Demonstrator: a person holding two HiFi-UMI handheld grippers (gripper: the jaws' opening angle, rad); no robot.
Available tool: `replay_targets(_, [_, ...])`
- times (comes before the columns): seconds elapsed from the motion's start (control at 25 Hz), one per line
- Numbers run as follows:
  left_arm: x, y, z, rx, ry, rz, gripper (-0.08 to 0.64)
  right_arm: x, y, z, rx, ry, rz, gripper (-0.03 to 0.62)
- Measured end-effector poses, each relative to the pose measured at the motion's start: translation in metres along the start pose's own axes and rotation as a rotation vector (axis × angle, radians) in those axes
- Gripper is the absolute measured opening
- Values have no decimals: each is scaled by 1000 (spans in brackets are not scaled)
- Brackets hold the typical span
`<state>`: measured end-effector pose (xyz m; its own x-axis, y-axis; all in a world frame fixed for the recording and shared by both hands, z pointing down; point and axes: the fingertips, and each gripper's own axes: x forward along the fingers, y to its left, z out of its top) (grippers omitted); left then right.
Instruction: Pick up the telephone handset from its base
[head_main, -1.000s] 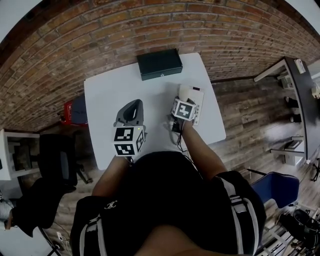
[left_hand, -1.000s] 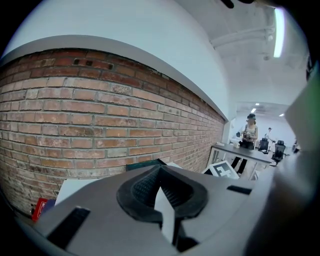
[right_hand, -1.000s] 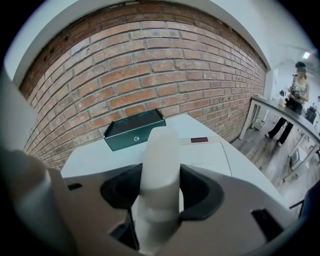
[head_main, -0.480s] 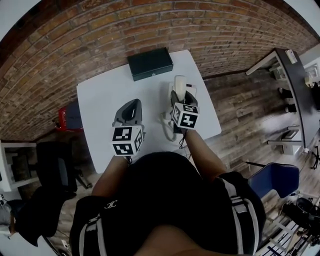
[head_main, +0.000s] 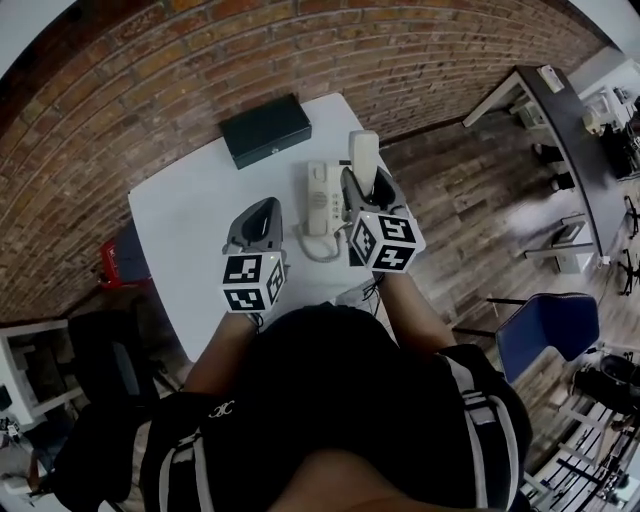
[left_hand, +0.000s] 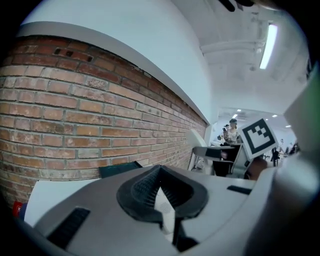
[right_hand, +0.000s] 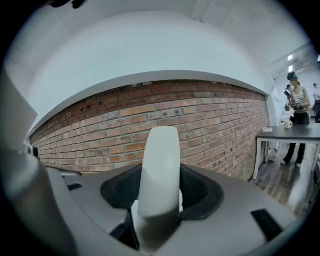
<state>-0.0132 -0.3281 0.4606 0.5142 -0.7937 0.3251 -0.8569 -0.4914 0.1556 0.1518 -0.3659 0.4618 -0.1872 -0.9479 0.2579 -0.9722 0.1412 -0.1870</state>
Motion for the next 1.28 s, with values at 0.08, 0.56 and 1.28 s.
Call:
replay_targets(0.08, [3, -7, 1, 6, -5, -18, 2, -12, -8, 10, 9, -30, -17, 210])
replay_targets(0.56, [12, -15, 12, 50, -37, -28, 2, -49, -43, 7, 33, -103, -98, 209])
replay_targets(1.28, [3, -7, 22, 77, -75, 8, 2, -41, -26, 7, 24, -102, -48, 210])
